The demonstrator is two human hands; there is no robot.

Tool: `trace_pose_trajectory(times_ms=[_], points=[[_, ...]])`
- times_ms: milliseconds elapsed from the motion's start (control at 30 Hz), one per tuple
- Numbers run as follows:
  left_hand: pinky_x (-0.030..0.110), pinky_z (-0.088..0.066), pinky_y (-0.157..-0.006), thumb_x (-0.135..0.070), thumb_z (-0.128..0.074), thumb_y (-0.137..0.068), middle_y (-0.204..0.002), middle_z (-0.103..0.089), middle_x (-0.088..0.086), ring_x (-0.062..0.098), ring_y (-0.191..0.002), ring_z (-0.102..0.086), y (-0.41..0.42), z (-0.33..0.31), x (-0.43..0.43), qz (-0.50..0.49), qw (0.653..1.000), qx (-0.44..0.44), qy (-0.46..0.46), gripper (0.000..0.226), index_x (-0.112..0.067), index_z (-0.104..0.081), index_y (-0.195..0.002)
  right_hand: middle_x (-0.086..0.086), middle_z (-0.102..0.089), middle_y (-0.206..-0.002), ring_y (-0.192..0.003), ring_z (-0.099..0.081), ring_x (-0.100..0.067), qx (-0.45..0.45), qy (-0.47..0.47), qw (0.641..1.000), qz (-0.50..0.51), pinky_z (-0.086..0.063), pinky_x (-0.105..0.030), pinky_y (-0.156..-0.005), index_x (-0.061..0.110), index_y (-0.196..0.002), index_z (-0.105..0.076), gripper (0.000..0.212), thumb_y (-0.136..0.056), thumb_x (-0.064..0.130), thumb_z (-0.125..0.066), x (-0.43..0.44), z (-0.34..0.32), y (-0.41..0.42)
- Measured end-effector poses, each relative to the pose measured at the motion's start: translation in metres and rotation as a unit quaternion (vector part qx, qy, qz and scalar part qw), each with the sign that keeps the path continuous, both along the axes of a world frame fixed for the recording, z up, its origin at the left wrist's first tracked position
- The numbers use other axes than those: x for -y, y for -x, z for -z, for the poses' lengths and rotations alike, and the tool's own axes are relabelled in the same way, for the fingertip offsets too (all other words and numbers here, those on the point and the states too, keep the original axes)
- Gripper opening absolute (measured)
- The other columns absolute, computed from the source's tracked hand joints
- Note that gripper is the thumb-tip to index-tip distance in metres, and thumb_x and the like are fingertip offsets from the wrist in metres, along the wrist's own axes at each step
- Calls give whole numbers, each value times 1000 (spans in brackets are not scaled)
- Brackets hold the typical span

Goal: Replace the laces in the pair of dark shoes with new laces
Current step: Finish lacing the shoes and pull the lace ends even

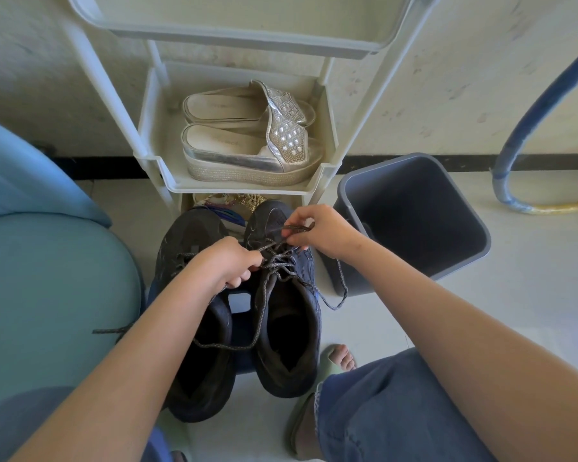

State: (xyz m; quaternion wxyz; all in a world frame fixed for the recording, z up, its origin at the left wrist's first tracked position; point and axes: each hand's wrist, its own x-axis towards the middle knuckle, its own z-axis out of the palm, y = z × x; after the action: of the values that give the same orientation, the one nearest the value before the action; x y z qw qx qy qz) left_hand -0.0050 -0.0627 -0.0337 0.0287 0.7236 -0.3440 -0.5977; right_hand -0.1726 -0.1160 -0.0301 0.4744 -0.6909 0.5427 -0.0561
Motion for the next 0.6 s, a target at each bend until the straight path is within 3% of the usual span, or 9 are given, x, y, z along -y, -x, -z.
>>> trace_pose_trajectory(times_ms=[67, 167, 267, 333, 433, 500, 600], points=[[22, -13, -47, -14, -49, -92, -53, -29, 0, 12, -44, -16, -1, 1, 0, -8, 1000, -7, 5, 6, -11, -44, -90, 4, -68, -85, -71, -59, 1, -20, -9, 998, -61, -45, -5, -69, 7, -94, -73, 13, -83, 2, -69, 2, -2, 2], [23, -13, -47, -13, -46, -92, -57, -28, 0, 13, -46, -16, 1, -1, 0, -15, 1000, -8, 6, 4, -14, -45, -96, 1, -69, -89, -78, -59, -5, -48, -1, 994, -99, -44, -8, -75, 9, -96, -75, 14, -82, 7, -72, 1, -2, 1], [24, -13, -48, -11, -44, -91, -59, -28, 1, 13, -48, -15, 2, -2, 1, -20, 1000, -3, 7, 6, -15, -44, -96, 11, -56, -80, -72, -50, -2, -66, 23, 991, -110, -37, 2, -64, 9, -97, -74, 15, -83, 11, -72, -1, 0, -1], [24, -13, -49, -10, -43, -93, -61, -34, 2, 13, -49, -17, 3, -1, -1, -32, 999, -8, 14, 7, -15, -47, -94, 12, -52, -78, -71, -48, -1, -84, 25, 989, -120, -37, -2, -62, 9, -96, -74, 12, -84, 12, -71, -1, 2, -3], [21, -27, -43, -4, -38, -97, -82, -56, 2, 15, -52, -35, 6, 1, -1, -72, 990, -20, 118, 25, -12, -61, -105, 7, -55, -73, -65, -50, -1, -81, 12, 991, -102, -38, -9, -63, 6, -93, -71, 9, -86, 11, -69, -1, 5, -4], [27, -42, -52, -2, -39, -96, -96, -63, 0, 19, -63, -52, 6, 2, -2, -60, 972, 20, 225, 33, -17, -62, -114, 4, -58, -67, -60, -54, -2, -60, -17, 996, -61, -38, -11, -61, 4, -95, -68, 10, -90, 12, -64, -3, 7, -3], [23, -43, -65, -3, -37, -97, -115, -63, 3, 16, -83, -58, 6, 8, -5, 2, 961, 52, 271, 39, -24, -66, -113, 1, -59, -63, -46, -53, 6, -69, -45, 996, -28, -35, -11, -51, 4, -100, -61, 14, -96, 14, -53, -5, 8, 0]])
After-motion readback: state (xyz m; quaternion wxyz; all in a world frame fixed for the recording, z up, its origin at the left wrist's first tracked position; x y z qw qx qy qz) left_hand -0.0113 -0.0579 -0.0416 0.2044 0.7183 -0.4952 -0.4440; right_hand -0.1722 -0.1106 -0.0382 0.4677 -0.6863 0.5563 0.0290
